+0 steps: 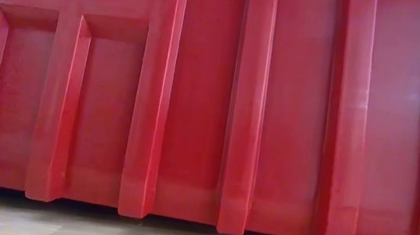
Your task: Sort Items/Unsort Items
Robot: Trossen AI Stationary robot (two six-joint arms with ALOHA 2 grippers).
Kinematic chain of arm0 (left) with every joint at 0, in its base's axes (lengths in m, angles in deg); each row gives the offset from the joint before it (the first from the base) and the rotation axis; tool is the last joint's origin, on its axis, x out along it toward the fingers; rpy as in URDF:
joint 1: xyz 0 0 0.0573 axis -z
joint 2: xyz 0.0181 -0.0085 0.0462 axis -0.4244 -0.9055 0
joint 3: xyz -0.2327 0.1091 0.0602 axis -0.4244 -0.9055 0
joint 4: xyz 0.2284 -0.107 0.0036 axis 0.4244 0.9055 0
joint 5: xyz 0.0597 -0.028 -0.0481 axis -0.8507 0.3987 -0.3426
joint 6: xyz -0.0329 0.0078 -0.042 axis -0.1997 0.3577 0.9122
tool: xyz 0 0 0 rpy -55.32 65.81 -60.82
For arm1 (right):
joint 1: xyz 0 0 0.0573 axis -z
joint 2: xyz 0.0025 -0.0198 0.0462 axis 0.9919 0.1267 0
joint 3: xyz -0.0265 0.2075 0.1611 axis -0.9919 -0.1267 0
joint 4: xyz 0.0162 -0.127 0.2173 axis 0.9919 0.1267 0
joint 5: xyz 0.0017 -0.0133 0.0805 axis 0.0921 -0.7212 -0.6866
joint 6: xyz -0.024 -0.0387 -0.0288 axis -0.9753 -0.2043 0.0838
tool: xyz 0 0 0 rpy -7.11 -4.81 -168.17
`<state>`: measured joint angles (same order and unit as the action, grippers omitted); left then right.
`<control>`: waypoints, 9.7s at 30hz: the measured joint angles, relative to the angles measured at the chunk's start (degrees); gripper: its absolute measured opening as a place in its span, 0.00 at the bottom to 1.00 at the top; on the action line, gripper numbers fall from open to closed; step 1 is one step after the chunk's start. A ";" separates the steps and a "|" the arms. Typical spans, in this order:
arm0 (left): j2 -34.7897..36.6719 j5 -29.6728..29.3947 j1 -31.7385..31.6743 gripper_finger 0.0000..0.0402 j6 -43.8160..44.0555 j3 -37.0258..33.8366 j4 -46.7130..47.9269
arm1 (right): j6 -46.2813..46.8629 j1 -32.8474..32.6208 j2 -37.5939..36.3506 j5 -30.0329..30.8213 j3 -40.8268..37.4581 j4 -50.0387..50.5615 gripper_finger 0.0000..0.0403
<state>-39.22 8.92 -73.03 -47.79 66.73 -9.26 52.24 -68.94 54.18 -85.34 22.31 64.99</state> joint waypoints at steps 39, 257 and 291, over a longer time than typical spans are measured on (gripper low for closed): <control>5.54 -44.12 33.33 0.00 28.20 -19.52 -26.46 | 37.48 -13.68 4.35 50.07 -8.35 -12.51 0.00; -2.55 -8.83 20.56 0.00 9.12 16.06 4.85 | 36.80 -24.03 0.14 -5.62 0.37 -8.62 0.00; -1.76 -21.65 64.06 0.00 45.54 16.04 0.54 | 64.22 -61.30 22.57 16.96 4.95 -16.89 0.00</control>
<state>-40.97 -12.72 -8.97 -2.25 82.78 -8.72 116.46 -130.24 76.76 -68.37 27.26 48.10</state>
